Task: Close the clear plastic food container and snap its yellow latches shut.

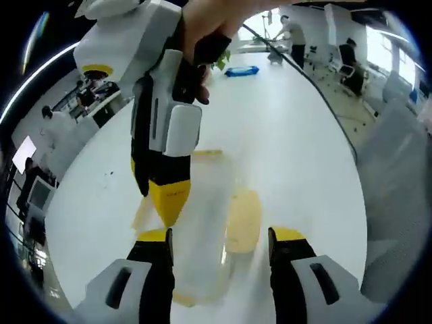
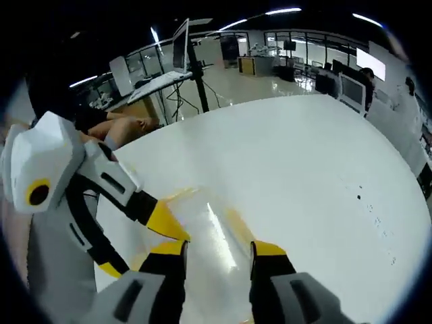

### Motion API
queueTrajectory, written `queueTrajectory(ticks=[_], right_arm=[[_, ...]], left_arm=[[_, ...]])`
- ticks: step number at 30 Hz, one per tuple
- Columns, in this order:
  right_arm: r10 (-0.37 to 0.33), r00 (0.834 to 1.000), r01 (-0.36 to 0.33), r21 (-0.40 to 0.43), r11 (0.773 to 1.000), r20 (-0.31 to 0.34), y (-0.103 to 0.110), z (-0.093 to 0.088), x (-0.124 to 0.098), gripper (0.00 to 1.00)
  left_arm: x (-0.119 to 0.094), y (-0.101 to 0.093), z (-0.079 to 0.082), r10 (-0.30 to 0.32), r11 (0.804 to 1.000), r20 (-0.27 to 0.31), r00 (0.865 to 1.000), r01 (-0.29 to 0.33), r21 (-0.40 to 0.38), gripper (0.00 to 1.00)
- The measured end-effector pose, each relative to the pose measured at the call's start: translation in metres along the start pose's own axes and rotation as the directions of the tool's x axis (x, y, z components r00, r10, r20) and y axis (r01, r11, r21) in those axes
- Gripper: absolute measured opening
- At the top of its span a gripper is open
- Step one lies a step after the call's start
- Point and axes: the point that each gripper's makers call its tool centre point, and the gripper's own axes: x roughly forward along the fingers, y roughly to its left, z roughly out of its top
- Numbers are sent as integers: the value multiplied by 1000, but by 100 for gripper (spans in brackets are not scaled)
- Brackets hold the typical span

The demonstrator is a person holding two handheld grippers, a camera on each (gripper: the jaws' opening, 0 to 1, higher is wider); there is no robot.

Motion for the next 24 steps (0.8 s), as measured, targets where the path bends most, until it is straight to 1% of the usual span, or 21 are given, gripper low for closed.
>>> queueTrajectory(ticks=[2, 4, 5, 8, 11, 14, 16, 18, 22, 24], right_arm=[[3, 1000, -4, -53, 999, -27, -3, 2, 2, 33], [3, 999, -5, -57, 998, -40, -5, 4, 4, 33], [7, 998, -11, -79, 997, -56, -7, 5, 5, 33], [8, 996, -17, -98, 995, -94, -8, 4, 5, 34], [-3, 993, -11, -110, 994, -122, -11, 2, 4, 34], [3, 992, -16, -99, 995, -126, -16, 2, 1, 35], [1, 991, -14, -102, 995, -131, -17, 0, 1, 36], [5, 992, -20, -112, 994, -130, -17, 0, 1, 36], [10, 991, -25, -115, 993, -132, -18, 0, 2, 35], [7, 990, -27, -135, 990, -144, -20, -2, 5, 36]], left_arm=[[2, 4, 0, 19, 1000, -2, 1000, -19, 7, 53], [3, 11, -3, 51, 998, -23, 998, -50, 37, 50], [4, 16, -3, 74, 996, -27, 997, -72, 44, 47], [5, 18, -1, 67, 998, -11, 998, -66, 20, 47], [5, 19, -1, 63, 998, -7, 998, -62, 25, 46], [5, 19, -1, 57, 998, -1, 998, -57, 31, 46], [4, 20, -1, 54, 998, 8, 998, -55, 21, 46], [3, 20, -1, 53, 999, 17, 998, -53, 11, 46], [3, 19, -1, 47, 999, 21, 999, -48, 18, 46], [2, 19, -1, 33, 999, 20, 999, -34, 25, 45]])
